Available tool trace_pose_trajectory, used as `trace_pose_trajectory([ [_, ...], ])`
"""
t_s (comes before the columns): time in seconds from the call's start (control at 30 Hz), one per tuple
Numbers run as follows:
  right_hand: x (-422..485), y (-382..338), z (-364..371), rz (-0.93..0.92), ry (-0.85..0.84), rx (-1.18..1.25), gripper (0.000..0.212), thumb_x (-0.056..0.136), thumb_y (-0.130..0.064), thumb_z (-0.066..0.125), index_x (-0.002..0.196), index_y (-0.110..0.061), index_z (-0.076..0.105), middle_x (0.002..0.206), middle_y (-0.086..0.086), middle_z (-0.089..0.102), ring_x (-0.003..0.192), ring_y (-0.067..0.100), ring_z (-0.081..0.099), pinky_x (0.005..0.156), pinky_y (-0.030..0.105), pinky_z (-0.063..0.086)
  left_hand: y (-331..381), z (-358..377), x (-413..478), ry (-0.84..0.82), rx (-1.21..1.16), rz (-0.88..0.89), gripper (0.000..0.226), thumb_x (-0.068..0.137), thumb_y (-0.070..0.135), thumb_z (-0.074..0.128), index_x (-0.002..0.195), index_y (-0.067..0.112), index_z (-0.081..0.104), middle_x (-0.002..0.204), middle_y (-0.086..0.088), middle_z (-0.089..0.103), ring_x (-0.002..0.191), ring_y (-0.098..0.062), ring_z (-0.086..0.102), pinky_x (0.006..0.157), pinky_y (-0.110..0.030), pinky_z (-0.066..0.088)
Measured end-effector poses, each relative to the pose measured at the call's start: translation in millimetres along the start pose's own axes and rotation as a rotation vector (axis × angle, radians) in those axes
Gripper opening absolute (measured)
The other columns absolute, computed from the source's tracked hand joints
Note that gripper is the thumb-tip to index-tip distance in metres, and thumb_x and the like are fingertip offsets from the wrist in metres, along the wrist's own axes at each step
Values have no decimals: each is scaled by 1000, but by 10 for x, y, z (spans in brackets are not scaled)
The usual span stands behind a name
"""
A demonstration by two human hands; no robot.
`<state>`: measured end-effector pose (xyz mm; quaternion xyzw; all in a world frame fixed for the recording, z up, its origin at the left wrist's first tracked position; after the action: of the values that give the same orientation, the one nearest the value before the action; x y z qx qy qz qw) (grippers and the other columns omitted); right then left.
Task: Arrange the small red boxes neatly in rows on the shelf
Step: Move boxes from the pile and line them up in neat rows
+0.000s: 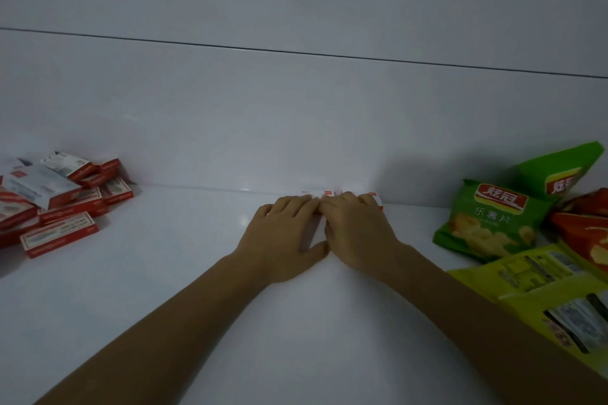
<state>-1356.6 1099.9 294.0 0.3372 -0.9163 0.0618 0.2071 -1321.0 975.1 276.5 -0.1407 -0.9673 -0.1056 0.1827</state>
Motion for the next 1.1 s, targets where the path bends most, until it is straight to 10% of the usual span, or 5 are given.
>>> trace_pose_trajectory([
  [0.13, -74, 158, 40, 67, 40, -14, 35, 84, -20, 56, 118, -13, 60, 118, 6, 63, 106, 26, 58, 90, 39, 40, -21, 18, 12, -28, 25, -36, 70, 85, 64, 24, 143, 26, 29, 151, 5, 28, 136, -14, 27, 108, -32, 25],
  [0.43, -130, 392, -11, 183, 38, -74, 24, 89, -24, 46, 105, -13, 61, 101, 3, 62, 89, 21, 55, 79, 32, 38, -47, 124, 33, -203, -178, -60, 67, 93, 54, 33, 149, 25, 12, 157, 12, -2, 142, -11, 15, 114, -27, 18],
  [0.83, -39, 128, -304, 14, 198, 137, 58, 84, -48, 51, 130, -13, 51, 129, 11, 56, 113, 26, 56, 83, 41, 52, 129, -138, -8, 34, 104, 42, 75, 91, 57, 36, 149, 17, 11, 155, 0, 22, 141, -16, 21, 112, -32, 18],
  [1.1, 232, -551, -324, -22, 13, 254, 68, 87, -51, 51, 144, -28, 22, 152, -6, 23, 139, 15, 23, 111, 35, 23, -424, -765, -624, 133, 244, -26, 73, 93, 57, 33, 149, 19, 6, 157, 2, 11, 143, -15, 11, 111, -25, 5],
])
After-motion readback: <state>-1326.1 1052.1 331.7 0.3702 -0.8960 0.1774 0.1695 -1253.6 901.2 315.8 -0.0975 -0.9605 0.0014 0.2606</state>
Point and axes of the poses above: each hand's wrist, its own x-axis towards the middle knuckle, its own z-axis out of the palm, y = z × x, the point moved 3 cm from there along x, towards the middle knuckle
